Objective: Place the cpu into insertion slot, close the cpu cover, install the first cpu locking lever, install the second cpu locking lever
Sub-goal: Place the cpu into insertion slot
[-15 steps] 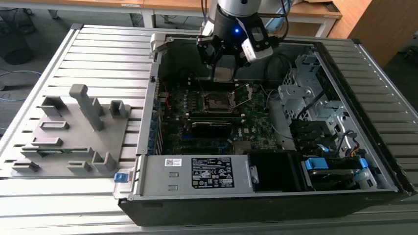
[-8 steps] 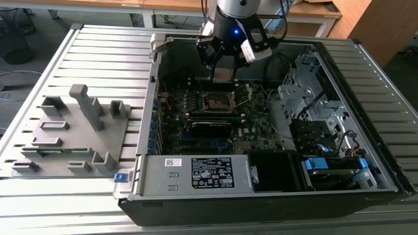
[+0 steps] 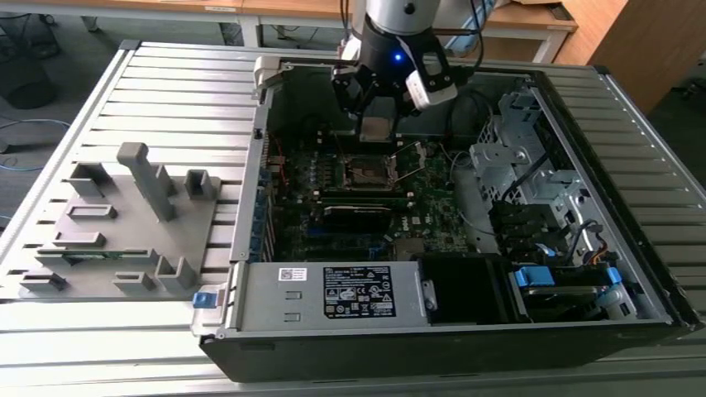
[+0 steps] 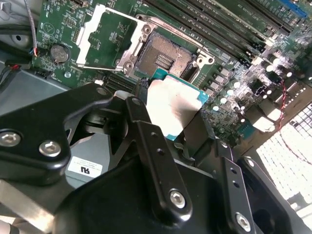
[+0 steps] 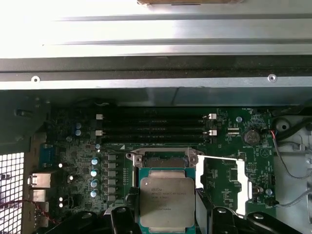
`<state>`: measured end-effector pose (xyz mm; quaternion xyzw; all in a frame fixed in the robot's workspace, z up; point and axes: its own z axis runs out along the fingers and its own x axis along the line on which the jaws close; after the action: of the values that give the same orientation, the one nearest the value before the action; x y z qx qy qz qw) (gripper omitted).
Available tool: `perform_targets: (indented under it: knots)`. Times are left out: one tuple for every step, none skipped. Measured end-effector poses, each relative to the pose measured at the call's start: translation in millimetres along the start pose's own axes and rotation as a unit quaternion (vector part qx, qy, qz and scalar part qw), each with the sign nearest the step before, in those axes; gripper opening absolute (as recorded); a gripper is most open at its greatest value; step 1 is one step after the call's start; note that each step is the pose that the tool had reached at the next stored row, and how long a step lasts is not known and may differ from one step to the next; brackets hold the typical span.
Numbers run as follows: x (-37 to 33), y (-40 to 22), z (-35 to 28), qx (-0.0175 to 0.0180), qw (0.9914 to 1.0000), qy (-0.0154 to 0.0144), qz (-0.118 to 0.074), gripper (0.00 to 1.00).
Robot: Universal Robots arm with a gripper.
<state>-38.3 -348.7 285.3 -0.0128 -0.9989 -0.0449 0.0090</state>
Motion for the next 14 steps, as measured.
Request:
perform_targets:
  knots:
    - [0.0, 0.0, 0.7, -0.0002, 1.00000, -0.0001, 0.000, 0.54]
    - [0.0, -0.1, 1.5, -0.0001, 1.00000, 0.0000, 0.000, 0.54]
    - [0.0, -0.2, 2.4, 0.0001, 1.00000, 0.0000, 0.000, 0.54]
    - [0.0, -0.3, 3.6, 0.0000, 1.00000, 0.0000, 0.000, 0.54]
    - [0.0, -0.4, 4.7, 0.0001, 1.00000, 0.0000, 0.000, 0.54]
    - [0.0, -0.5, 6.0, 0.0001, 1.00000, 0.0000, 0.000, 0.54]
    - [0.0, -0.6, 7.3, 0.0000, 1.00000, 0.0000, 0.000, 0.54]
    - [0.0, -0.8, 8.3, 0.0001, 1.00000, 0.0001, 0.000, 0.54]
    - [-0.1, -0.8, 9.2, 0.0000, 1.00000, 0.0000, 0.000, 0.54]
    - [0.0, -0.9, 9.6, 0.0001, 1.00000, 0.0000, 0.000, 0.54]
    - [0.0, -0.9, 9.6, 0.0002, 1.00000, 0.0001, 0.000, 0.54]
    - [0.0, -0.9, 9.7, 0.0002, 1.00000, 0.0001, 0.000, 0.54]
    - [0.0, -0.9, 9.9, 0.0001, 1.00000, 0.0001, 0.000, 0.54]
    - [-0.1, -0.9, 10.3, 0.0000, 1.00000, 0.0000, 0.000, 0.54]
